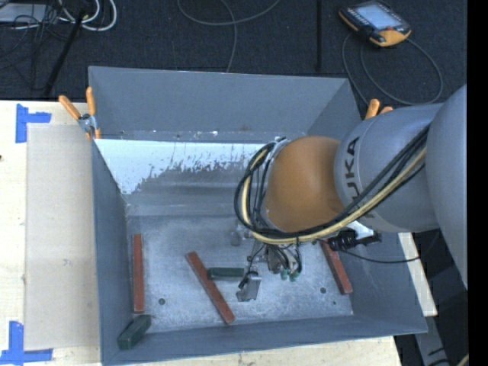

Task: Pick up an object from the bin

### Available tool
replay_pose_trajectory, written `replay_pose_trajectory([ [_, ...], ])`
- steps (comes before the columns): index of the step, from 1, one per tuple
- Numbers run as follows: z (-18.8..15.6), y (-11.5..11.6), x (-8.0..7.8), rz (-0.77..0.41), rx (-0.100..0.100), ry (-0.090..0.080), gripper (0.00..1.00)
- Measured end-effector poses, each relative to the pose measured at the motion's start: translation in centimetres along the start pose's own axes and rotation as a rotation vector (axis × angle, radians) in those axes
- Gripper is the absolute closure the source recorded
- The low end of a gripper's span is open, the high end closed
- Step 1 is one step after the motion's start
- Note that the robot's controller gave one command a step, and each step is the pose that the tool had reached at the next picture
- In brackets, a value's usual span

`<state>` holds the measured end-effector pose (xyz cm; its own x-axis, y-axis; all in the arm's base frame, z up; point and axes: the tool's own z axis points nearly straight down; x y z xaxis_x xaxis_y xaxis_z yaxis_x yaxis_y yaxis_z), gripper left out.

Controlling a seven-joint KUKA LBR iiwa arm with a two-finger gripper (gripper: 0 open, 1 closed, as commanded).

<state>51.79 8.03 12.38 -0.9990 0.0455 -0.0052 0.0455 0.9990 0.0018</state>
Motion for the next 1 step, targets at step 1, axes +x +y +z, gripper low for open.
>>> replay_pose_trajectory([
  [1,5.43,3.03,-3.65,0.001,0.001,0.007,1.0],
])
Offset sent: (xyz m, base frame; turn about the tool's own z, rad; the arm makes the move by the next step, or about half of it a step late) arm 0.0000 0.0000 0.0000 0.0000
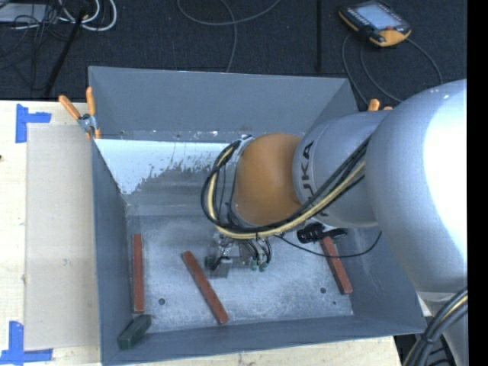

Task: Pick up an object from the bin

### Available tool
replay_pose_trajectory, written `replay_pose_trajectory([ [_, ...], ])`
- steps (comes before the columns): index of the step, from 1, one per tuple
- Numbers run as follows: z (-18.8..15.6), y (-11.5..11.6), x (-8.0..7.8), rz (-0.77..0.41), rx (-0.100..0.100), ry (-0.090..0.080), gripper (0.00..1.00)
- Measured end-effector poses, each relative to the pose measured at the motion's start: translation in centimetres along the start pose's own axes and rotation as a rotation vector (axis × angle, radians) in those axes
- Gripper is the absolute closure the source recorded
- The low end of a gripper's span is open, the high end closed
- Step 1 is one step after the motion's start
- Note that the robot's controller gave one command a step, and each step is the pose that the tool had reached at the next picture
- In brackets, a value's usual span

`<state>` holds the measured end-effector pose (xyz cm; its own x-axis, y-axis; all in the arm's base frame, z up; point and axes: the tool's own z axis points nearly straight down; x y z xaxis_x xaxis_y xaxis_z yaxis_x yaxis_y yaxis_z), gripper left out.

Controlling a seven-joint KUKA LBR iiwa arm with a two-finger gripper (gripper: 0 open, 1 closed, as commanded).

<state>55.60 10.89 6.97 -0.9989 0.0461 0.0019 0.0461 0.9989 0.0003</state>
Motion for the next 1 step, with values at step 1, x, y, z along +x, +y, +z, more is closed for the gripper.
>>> replay_pose_trajectory([
  [1,0.0,-0.01,-0.01,0.0,0.0,0.0,1.0],
])
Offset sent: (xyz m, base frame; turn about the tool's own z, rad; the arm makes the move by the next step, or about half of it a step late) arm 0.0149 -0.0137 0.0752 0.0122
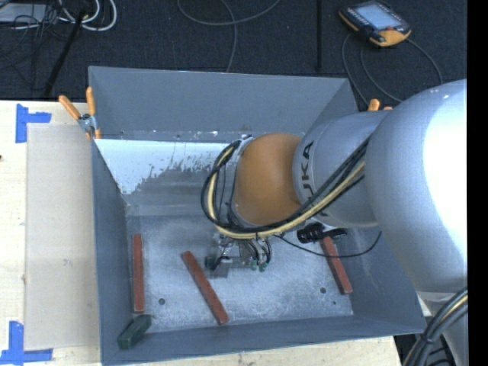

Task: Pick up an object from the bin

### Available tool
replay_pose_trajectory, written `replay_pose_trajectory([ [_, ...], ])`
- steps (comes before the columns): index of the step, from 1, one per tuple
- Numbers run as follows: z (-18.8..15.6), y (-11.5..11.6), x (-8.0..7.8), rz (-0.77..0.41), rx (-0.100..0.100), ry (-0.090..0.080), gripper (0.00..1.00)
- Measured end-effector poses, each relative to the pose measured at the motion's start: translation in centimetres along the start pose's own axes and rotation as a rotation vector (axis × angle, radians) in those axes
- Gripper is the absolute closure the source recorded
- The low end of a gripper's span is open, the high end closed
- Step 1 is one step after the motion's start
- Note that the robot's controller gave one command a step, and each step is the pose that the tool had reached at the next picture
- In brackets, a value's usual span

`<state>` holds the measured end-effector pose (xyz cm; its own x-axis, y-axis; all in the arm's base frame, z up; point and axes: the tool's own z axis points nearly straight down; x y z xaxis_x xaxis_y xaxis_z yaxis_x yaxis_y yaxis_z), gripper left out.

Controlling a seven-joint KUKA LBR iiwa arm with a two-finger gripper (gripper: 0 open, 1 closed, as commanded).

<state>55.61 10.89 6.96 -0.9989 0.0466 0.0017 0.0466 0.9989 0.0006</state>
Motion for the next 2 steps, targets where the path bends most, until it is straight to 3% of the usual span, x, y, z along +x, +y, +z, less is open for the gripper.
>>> replay_pose_trajectory([
  [1,-5.1,-0.8,-0.9,0.007,0.001,0.005,1.0],
  [2,-8.2,-2.0,0.7,0.042,0.0,-0.004,1.0],
])
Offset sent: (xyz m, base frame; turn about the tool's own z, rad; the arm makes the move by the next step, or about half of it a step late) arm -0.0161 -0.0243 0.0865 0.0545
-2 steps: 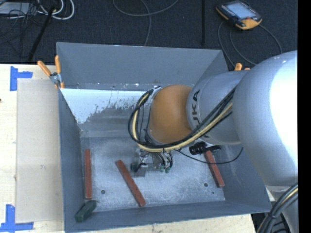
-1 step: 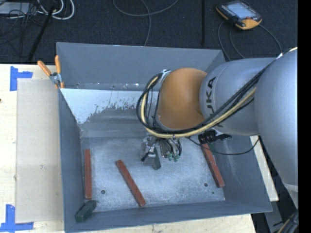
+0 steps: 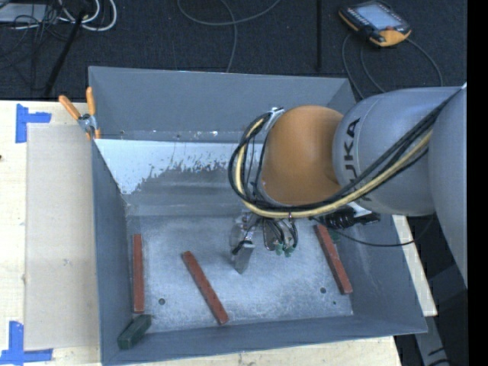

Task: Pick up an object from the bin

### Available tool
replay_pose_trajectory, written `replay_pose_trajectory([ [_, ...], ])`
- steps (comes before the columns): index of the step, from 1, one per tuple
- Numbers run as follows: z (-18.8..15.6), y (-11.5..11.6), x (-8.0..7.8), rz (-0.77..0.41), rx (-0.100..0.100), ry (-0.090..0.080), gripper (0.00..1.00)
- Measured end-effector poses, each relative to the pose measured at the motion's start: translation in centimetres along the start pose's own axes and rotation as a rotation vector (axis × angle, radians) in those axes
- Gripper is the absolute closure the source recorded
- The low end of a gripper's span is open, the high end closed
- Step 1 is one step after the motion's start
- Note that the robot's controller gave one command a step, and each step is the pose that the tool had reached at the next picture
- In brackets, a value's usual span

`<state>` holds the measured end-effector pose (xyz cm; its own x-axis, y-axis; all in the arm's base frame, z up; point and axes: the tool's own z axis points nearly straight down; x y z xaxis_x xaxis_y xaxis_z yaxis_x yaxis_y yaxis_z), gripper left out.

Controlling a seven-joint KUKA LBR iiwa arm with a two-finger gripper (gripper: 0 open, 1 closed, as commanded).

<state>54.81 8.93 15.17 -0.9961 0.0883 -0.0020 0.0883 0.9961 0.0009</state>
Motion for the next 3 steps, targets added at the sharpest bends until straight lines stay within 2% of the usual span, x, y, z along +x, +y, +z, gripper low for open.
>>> replay_pose_trajectory([
  [1,7.1,3.7,-2.1,0.268,0.002,0.005,0.0],
  [2,7.0,3.7,-2.2,0.268,0.001,0.003,0.0],
  [3,7.3,5.0,-1.9,0.21,0.004,0.002,0.0],
])
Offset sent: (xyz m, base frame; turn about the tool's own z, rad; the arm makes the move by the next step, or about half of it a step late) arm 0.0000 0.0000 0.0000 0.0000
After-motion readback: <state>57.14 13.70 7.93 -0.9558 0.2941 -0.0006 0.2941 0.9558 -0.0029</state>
